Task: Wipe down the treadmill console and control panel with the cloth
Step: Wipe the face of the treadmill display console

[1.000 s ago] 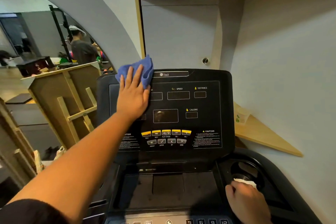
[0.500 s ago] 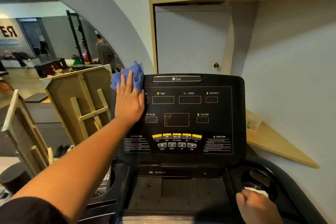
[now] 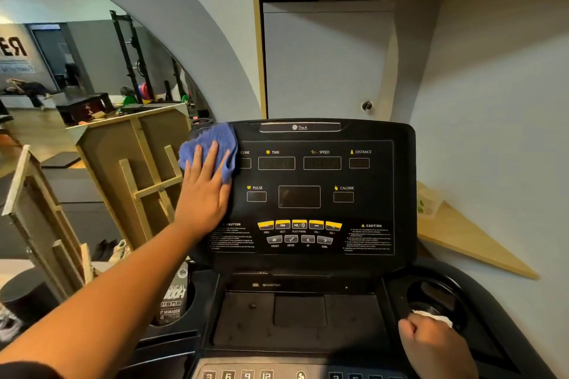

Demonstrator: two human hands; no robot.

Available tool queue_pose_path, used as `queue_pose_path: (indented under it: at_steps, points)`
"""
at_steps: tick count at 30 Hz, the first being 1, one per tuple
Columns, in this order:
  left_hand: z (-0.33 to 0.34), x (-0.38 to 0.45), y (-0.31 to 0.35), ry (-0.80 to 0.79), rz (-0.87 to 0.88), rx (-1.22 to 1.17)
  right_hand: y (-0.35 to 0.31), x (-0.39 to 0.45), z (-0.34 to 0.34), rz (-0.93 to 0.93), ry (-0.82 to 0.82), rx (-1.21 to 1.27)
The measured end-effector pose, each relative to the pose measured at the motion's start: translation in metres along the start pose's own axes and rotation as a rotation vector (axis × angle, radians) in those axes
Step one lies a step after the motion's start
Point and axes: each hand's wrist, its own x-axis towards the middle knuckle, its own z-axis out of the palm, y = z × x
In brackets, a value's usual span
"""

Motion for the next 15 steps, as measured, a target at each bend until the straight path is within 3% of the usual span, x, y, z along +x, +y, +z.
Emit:
queue_pose_path:
  at_steps: [4, 8, 12, 15]
  points:
    - [0.026, -0.066, 0.004, -0.111, 0.069, 0.0, 0.003, 0.0, 0.004, -0.012, 0.055, 0.031]
    - [0.034, -0.119, 0.008, -0.21, 0.166, -0.016, -0.002, 0.016, 0.0, 0.108, -0.081, -0.02]
    - [0.033, -0.142, 0.003, -0.324, 0.292, 0.006, 0.002, -0.005, 0.001, -0.046, 0.067, 0.031]
    - [0.028, -0.136, 0.001, -0.391, 0.37, -0.011, 0.0, -0.008, -0.003, -0.047, 0.079, 0.057]
